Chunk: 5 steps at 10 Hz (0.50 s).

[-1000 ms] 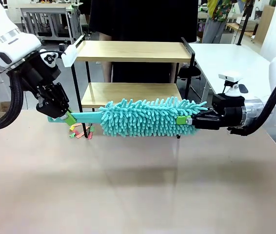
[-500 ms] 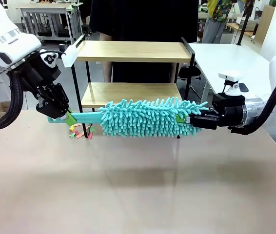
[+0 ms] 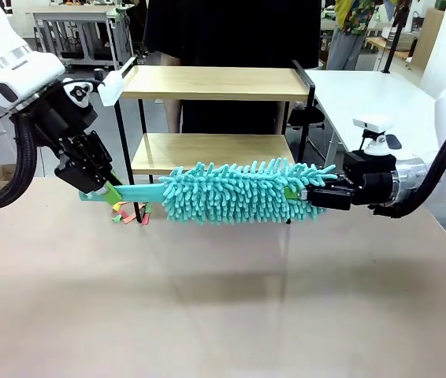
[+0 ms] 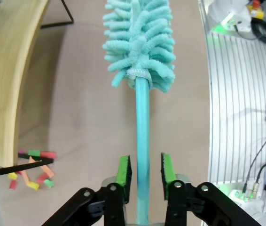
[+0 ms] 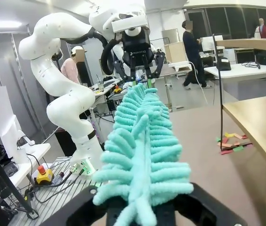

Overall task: Clean the shelf.
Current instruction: Hand the Duster back to the human.

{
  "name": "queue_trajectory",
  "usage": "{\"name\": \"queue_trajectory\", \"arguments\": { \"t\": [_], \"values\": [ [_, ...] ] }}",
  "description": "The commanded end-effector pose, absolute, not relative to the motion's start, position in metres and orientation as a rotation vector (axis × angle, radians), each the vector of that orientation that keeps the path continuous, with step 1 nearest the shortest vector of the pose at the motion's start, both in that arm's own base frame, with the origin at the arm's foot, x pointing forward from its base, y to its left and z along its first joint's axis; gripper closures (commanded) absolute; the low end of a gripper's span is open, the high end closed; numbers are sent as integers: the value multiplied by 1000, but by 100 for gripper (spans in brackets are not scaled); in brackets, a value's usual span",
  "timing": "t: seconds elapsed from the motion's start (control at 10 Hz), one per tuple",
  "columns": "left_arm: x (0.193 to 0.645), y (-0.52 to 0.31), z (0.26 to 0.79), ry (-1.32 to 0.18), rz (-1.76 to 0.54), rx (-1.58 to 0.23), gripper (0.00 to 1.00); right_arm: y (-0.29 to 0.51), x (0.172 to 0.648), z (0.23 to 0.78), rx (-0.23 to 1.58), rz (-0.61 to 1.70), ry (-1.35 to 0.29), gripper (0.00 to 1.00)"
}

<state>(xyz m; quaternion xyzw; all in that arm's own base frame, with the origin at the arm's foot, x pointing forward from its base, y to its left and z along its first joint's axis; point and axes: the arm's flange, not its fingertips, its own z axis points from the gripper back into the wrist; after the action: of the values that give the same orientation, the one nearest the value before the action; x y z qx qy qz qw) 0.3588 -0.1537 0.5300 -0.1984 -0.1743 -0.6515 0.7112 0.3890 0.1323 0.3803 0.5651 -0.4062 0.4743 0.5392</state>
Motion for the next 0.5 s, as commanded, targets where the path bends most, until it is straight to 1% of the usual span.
{"name": "queue_trajectory", "arguments": {
  "t": [0.0,0.1,0.2,0.3,0.4],
  "values": [
    [354,-134,539,-440,-1378,-536,0,133,389,382,1344,1126,-963,100],
    [351,-117,542,-486,-1336,-582,0,133,389,382,1344,1126,-963,100],
    [346,-97,544,-560,-1308,-638,5,133,389,382,1344,1126,-963,100],
    [340,-75,544,-627,-1291,-670,0,133,389,382,1344,1126,-963,100],
    [332,-50,541,-692,-1261,-687,0,133,389,382,1344,1126,-963,100]
  ]
}}
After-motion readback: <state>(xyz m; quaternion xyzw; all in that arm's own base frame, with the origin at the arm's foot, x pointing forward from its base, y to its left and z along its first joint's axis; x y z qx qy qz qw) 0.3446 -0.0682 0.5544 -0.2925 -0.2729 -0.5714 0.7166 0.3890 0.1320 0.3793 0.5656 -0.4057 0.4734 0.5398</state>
